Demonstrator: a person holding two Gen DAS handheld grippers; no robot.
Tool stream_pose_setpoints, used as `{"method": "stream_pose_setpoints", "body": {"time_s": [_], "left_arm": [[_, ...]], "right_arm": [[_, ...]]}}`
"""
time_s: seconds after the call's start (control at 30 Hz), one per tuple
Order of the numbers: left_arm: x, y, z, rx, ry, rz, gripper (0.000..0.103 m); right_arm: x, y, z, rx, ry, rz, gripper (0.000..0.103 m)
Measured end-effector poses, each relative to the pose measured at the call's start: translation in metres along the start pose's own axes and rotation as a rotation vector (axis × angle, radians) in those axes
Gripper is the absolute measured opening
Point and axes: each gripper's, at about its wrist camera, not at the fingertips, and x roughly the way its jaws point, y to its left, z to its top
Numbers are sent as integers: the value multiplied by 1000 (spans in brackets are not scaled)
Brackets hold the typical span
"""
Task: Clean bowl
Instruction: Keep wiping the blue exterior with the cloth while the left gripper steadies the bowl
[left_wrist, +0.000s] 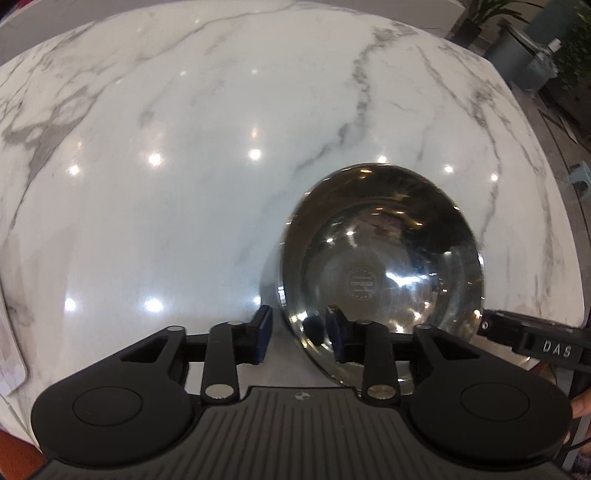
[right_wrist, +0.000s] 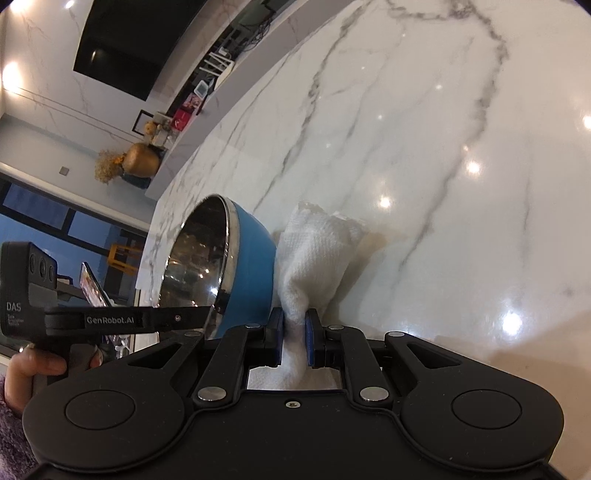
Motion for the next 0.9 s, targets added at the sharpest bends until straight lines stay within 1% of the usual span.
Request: {"method": "stream_pose_setpoints", "body": {"time_s": [0.17,0.3,0.37,0.5,0.67,0.8,0.9], "left_arm": [[2,-10,1,57,-16,2,24],[2,-13,3,73,-22,13,24],[3,-14,4,77,-22,18,24],[3,-15,4,85,-21,21,24],[3,-16,4,94,-22,27,24],[3,-17,5,96,-22,25,24],[3,-16,4,75,-16,21,24]], "right_arm": [[-16,4,10,-18,-47,0,11],[-34,5,20,-8,-93,58,11],[-38,7,21,-12,-101,65,11],[-33,8,23,-17,-91,46,11],[-26,1,17,16,-82,47,11],[-15,-1,11,10,-42,0,11],[-8,-2,5,14,-27,-10,11]]}}
